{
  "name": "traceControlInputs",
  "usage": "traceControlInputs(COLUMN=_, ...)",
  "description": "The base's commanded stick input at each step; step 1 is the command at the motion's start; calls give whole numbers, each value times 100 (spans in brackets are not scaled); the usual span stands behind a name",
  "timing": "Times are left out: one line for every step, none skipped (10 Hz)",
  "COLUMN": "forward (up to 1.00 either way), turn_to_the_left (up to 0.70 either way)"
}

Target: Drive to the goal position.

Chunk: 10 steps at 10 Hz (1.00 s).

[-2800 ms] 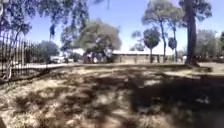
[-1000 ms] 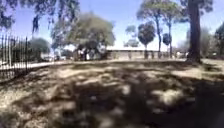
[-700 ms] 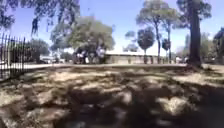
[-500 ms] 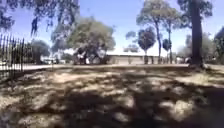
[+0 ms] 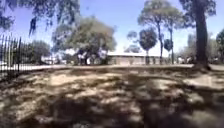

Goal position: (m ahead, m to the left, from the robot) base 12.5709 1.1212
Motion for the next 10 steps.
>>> traceControlInputs(forward=70, turn_to_the_left=0)
traceControlInputs(forward=70, turn_to_the_left=0)
traceControlInputs(forward=70, turn_to_the_left=0)
traceControlInputs(forward=70, turn_to_the_left=0)
traceControlInputs(forward=70, turn_to_the_left=0)
traceControlInputs(forward=70, turn_to_the_left=0)
traceControlInputs(forward=70, turn_to_the_left=0)
traceControlInputs(forward=70, turn_to_the_left=0)
traceControlInputs(forward=70, turn_to_the_left=0)
traceControlInputs(forward=70, turn_to_the_left=0)
